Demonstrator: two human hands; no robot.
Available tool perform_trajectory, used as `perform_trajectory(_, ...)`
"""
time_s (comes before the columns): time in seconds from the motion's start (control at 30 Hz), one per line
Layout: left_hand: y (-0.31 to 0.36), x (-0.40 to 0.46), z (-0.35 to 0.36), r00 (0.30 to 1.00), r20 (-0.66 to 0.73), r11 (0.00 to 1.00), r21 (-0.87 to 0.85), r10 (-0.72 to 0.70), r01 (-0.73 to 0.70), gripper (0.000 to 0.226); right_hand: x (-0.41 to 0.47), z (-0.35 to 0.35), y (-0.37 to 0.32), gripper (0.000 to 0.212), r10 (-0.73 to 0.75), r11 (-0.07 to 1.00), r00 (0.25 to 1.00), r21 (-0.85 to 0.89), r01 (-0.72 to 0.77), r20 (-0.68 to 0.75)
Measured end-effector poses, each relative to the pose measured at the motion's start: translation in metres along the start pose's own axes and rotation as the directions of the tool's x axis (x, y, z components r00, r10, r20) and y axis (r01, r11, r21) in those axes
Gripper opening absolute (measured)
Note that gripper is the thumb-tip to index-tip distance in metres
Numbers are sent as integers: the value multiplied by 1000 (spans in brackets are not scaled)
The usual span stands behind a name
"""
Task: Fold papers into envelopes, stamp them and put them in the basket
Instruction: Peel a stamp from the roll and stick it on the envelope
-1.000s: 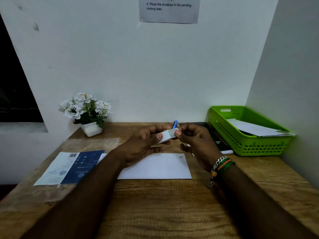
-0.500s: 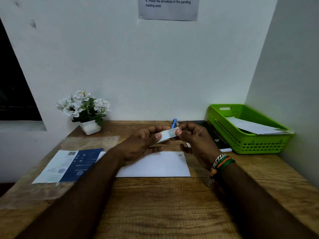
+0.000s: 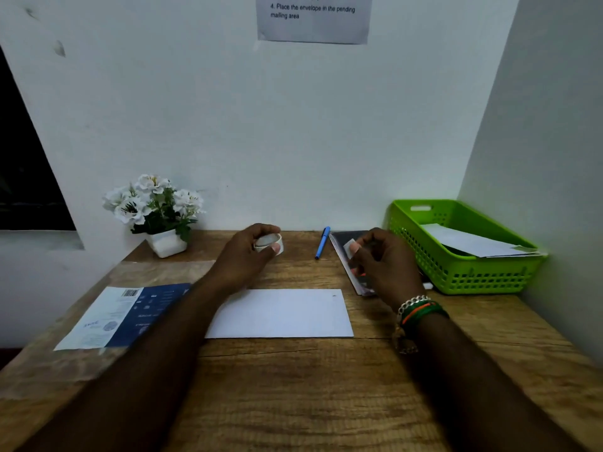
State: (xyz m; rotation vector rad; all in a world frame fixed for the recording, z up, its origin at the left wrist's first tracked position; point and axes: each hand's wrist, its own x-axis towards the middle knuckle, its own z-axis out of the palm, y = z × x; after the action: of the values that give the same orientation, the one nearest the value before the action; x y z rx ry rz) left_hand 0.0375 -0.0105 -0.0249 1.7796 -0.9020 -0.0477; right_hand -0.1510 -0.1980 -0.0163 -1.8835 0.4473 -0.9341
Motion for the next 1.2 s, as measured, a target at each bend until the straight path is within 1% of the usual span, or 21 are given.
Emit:
perform_trajectory(0.07, -7, 14, 2, 999, -35, 986, 165, 6, -1, 30, 0, 0, 3, 15, -24, 996, 999, -82, 22, -28)
perform_trajectory(0.13, -9, 26, 4, 1000, -20, 953, 303, -20, 25, 33, 0, 1, 6, 16, -29, 992, 999, -121, 24, -37)
perform_trajectory(0.2, -9, 37, 5, 999, -20, 921, 385, -47, 51, 35, -1, 3, 5, 16, -15, 990, 1000, -139, 11, -25)
perform_trajectory(0.23, -11, 43, 6, 997, -25, 916, 394, -70, 74, 35, -2, 3, 4, 15, -14, 989, 1000, -148, 12, -14)
perform_trajectory(0.33, -15, 53, 10, 984, -44, 919, 351, -174, 178, 32, -5, 4, 2, 14, -18, 988, 1000, -152, 18, 4)
perform_trajectory(0.37, -16, 54, 12, 981, -49, 919, 342, -190, 195, 30, -5, 4, 2, 14, -19, 989, 1000, -149, 19, 0)
perform_trajectory(0.53, -16, 49, 15, 973, -107, 939, 259, -207, 228, 22, -4, 4, 2, 15, -39, 985, 999, -167, 36, -16)
perform_trajectory(0.67, -16, 41, 12, 969, -128, 935, 263, -211, 238, 17, -4, 5, 2, 14, -38, 984, 999, -173, 37, -6)
perform_trajectory(0.77, -16, 37, 13, 962, -165, 942, 225, -217, 251, 15, -3, 5, 3, 14, -40, 983, 999, -182, 36, -18)
perform_trajectory(0.87, -12, 36, 14, 956, -143, 948, 154, -258, 279, 4, -2, 4, 4, 15, -27, 984, 999, -175, 21, -31)
perform_trajectory(0.93, -11, 37, 13, 958, -100, 950, 134, -269, 281, 21, -2, 4, 5, 15, -33, 984, 999, -178, 26, -37)
perform_trajectory(1.0, -7, 39, 12, 954, -91, 949, 114, -285, 295, 35, -1, 4, 7, 15, -39, 983, 999, -182, 31, -38)
perform_trajectory(1.03, -7, 40, 11, 952, -91, 948, 99, -293, 301, 36, -1, 4, 7, 14, -38, 984, 998, -177, 31, -39)
perform_trajectory(1.1, -4, 41, 10, 951, -62, 948, 82, -303, 307, 24, 1, 4, 8, 14, -40, 984, 998, -176, 31, -45)
perform_trajectory(1.13, -4, 41, 9, 952, -42, 949, 78, -304, 306, 22, 2, 4, 9, 13, -41, 983, 998, -179, 31, -49)
perform_trajectory(1.2, -4, 40, 8, 954, -41, 954, 28, -296, 297, 25, 3, 3, 12, 12, -44, 983, 998, -178, 34, -53)
